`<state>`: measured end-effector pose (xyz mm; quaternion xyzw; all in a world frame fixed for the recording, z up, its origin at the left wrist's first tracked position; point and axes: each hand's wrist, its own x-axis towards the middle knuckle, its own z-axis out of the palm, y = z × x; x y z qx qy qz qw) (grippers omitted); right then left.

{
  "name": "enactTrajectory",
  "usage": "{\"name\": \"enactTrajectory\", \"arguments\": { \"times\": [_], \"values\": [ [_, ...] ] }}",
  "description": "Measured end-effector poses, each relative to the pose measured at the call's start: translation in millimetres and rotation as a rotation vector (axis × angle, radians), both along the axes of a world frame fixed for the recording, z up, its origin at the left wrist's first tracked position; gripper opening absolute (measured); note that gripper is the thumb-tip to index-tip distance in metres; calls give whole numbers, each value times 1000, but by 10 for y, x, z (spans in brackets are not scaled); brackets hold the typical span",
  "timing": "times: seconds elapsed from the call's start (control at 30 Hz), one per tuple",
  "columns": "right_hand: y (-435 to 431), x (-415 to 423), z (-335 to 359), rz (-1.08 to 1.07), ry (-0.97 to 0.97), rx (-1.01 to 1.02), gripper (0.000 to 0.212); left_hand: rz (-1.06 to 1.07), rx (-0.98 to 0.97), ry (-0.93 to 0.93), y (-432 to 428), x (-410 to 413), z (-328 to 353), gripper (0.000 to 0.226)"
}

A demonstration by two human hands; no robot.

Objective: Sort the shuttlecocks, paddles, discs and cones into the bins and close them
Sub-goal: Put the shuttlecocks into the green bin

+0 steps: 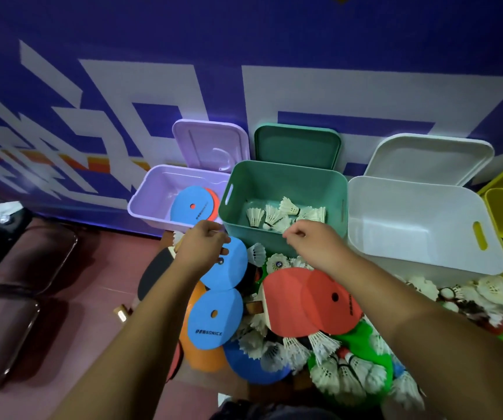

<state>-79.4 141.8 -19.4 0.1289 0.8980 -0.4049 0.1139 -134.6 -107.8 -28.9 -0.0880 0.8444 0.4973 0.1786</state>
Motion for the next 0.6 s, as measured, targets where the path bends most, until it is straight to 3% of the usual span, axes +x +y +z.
{"name": "enactTrajectory", "arguments": {
  "times": [0.3,0.5,0.6],
  "values": [
    [-542,-64,-320,53,-70,-61,22,71,-40,-102,-533,343,-350,24],
    [-788,-131,-455,-83,-256,-188,24,35,-144,-111,-771,527,-494,7],
    [-909,-197,-545,-126,-316,-195,35,56,-195,-140,-868,577,-629,28]
  ]
}}
